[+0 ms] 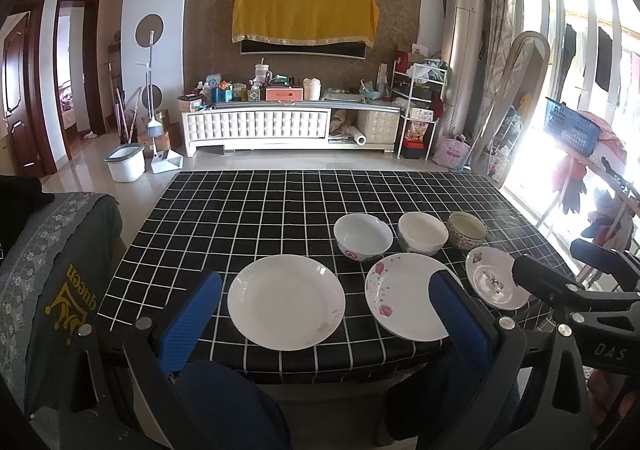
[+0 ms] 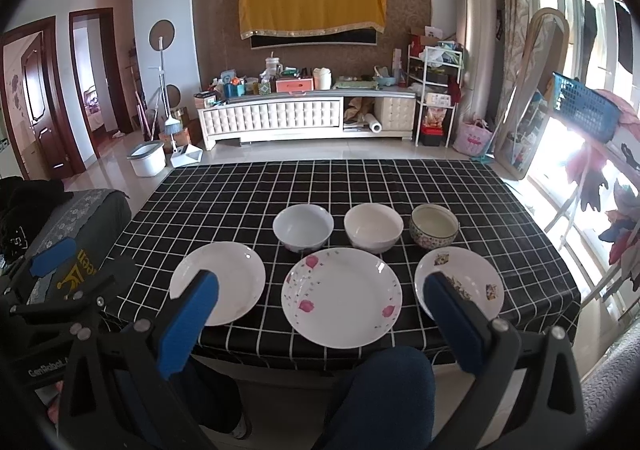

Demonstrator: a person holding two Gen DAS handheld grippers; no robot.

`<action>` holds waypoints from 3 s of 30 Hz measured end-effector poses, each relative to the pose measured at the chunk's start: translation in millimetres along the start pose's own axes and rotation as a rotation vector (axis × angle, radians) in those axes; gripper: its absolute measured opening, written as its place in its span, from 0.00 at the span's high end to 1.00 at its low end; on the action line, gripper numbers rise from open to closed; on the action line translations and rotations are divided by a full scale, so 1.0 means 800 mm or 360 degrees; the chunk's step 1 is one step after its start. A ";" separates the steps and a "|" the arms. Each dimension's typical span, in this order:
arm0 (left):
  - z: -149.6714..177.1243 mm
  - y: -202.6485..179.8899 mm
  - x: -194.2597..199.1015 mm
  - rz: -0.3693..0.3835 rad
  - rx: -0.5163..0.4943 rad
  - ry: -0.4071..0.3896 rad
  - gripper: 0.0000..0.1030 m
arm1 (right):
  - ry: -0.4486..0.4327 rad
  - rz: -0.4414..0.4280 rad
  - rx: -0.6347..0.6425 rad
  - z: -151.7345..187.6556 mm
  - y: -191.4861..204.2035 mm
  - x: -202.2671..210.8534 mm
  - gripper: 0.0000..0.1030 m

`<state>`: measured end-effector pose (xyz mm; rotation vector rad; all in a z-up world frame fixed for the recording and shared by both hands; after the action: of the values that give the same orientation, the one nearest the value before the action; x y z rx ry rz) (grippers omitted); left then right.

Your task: Organize plates and bowls

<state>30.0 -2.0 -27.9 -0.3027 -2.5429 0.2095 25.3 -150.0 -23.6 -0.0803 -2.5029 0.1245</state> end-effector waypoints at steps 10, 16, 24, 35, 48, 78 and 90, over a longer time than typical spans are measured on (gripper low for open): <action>-0.024 0.018 -0.010 -0.0034 0.0012 -0.0019 0.00 | -0.0114 -0.0034 0.0080 -0.028 0.016 -0.008 0.00; -0.039 0.048 -0.029 -0.0068 0.0033 0.0032 0.00 | -0.0096 -0.0080 0.0099 -0.048 0.037 -0.034 0.00; -0.044 0.103 -0.070 -0.0118 0.0133 0.0162 0.00 | 0.0104 -0.0241 0.0153 -0.061 0.091 -0.109 0.00; -0.018 0.165 -0.150 -0.0161 0.0267 0.0395 0.00 | 0.0449 -0.0255 0.0268 -0.033 0.142 -0.218 0.00; 0.042 0.242 -0.241 -0.0214 0.0501 0.0721 0.21 | 0.0734 -0.0324 0.0387 0.010 0.188 -0.305 0.20; 0.129 0.250 -0.307 -0.0097 0.0584 0.1013 0.80 | 0.0929 -0.0302 0.0469 0.068 0.188 -0.342 0.73; 0.123 0.245 -0.301 -0.0100 0.0629 0.1010 0.80 | 0.0923 -0.0286 0.0450 0.061 0.194 -0.342 0.73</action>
<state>205.0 116.0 -275.6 -0.1069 -1.8324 0.4958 220.5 -22.8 -240.4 0.1984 -1.8829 0.3284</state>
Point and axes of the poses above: each gripper's, at about its wrist camera, not at the fingertips, and x roughly against the way its jaws point, y to its left, z to its underside, the point moved 4 cm from there along -x, roughly the way its jaws point, and after that the axes turned 14 degrees about z, right-handed, at the moved point
